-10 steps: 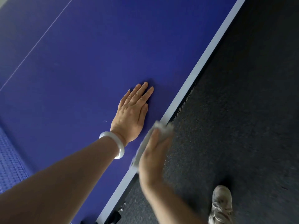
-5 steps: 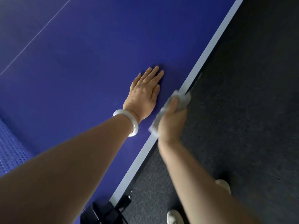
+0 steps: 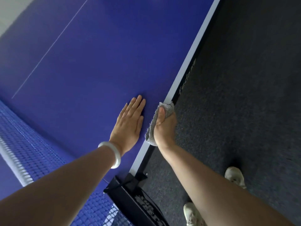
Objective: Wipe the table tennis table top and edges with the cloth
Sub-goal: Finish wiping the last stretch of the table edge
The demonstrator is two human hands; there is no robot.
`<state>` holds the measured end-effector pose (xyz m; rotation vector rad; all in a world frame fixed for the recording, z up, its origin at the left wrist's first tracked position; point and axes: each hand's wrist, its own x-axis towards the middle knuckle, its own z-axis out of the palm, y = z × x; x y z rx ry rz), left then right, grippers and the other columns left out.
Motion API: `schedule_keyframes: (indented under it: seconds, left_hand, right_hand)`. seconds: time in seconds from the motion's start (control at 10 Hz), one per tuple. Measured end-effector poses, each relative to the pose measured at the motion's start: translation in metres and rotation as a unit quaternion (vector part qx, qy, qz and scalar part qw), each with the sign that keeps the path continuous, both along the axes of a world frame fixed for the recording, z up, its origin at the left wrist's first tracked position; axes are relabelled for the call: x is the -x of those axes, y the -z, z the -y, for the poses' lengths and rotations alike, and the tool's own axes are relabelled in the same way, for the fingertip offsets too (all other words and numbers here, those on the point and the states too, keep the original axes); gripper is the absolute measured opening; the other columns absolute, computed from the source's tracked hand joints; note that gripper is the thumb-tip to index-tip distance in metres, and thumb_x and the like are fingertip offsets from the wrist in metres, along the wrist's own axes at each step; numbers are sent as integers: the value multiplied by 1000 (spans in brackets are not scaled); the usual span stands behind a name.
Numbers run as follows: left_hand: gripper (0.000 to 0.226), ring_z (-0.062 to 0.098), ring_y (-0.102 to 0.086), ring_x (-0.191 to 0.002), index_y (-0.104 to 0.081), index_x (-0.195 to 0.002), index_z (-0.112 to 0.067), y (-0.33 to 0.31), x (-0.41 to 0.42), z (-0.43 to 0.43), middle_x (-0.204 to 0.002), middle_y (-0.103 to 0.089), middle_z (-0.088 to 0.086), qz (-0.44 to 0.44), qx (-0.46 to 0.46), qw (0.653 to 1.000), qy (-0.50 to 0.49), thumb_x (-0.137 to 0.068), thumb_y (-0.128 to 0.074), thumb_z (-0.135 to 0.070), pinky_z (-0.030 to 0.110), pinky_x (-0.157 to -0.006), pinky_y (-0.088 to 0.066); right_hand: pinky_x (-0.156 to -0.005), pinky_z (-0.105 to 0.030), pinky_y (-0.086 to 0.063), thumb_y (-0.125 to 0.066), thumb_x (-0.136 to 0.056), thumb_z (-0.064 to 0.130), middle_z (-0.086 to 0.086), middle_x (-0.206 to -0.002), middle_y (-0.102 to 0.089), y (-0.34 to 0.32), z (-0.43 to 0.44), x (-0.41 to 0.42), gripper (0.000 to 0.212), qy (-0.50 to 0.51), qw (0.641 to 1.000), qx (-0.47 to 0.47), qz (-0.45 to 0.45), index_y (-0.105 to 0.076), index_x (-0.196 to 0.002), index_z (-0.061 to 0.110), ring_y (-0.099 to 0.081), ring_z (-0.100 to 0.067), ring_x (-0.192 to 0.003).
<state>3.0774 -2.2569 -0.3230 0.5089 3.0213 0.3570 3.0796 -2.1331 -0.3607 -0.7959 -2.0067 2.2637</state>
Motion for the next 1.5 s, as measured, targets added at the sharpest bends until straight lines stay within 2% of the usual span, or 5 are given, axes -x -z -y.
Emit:
schedule_keyframes:
  seconds: [0.3,0.5,0.8,1.1,1.5]
  left_hand:
    - [51,13,-10,-152,-23,-157,-16,4,-4,2,-164,-17,0,-11,2,1000,-15,-106,-26,-23,33,-124,-6]
    - [50,12,-11,-152,-25,-156,-17,4,-1,3,-163,-18,-3,-15,-11,1000,-18,-107,-33,-18,29,-124,-2]
    - [52,7,-4,-151,-20,-157,-20,2,0,4,-164,-12,-7,6,6,1000,-18,-105,-22,-25,27,-123,2]
    - [54,5,-4,-151,-20,-157,-22,1,-1,0,-164,-13,-8,12,9,1000,-22,-104,-19,-29,29,-124,-1]
    - [38,31,-55,-115,-66,-123,-10,-9,26,-28,-132,-60,7,-69,-35,993,-85,-94,-43,-7,46,-98,-44]
  right_hand:
    - [-85,6,-29,-45,-106,18,5,-122,-51,-14,41,-67,23,23,999,23,34,-55,-126,15,-48,24,-103]
    - [-105,-37,-46,-44,-107,28,-10,-133,-58,-31,21,-55,39,-129,923,220,289,-50,-140,7,-56,-31,-127]
    - [-97,-17,-44,-40,-107,30,-6,-139,-49,-40,-17,27,49,136,913,351,158,-31,-151,9,-55,-12,-109]
    - [-66,-17,-46,-48,-104,15,-2,-91,-50,-33,-8,-34,19,-130,980,90,123,-40,-112,0,-51,-9,-74]
    - [-120,-43,-30,-49,-103,13,-16,-164,-17,-11,-44,53,78,-49,999,12,-19,5,-158,7,-27,-26,-150]
